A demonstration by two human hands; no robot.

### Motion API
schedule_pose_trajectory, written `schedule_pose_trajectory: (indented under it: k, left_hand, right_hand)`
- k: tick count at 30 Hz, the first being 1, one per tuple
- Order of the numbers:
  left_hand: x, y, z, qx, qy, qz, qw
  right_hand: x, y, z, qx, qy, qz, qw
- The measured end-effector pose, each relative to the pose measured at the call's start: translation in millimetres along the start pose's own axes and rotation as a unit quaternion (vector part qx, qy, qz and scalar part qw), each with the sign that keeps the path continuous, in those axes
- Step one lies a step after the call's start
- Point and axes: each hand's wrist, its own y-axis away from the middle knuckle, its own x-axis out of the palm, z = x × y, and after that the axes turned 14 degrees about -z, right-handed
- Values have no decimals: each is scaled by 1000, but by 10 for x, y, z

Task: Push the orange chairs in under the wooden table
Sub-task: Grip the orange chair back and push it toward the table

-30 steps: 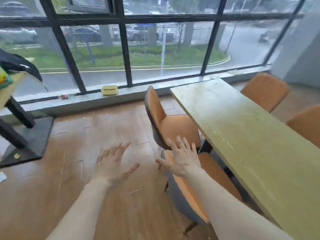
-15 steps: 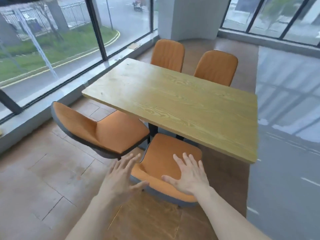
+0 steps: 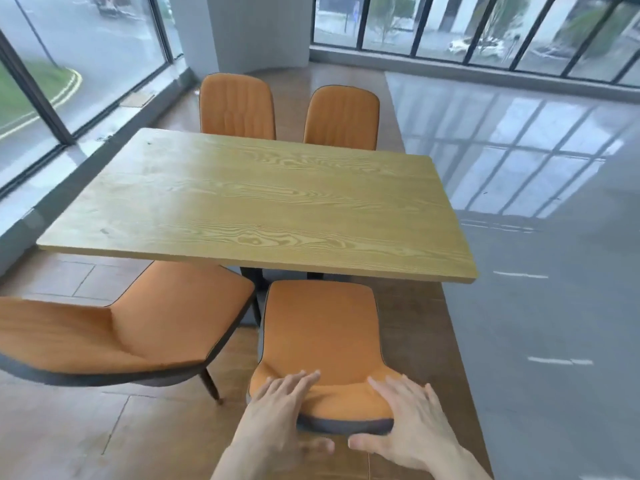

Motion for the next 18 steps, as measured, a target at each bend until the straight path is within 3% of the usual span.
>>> schedule_pose_trajectory:
  k: [5,11,18]
  left_hand:
    - [3,-232,64,3,-27,78,997]
    - [141,-157,146,47,-64,-18,997]
    - [131,-123,130,75,-72,-51,993]
  right_hand:
    - [107,-91,4,21,11,-18,1000]
    - [315,-95,17,7,66,-129,989]
    - [353,19,40,3,80,-169,982]
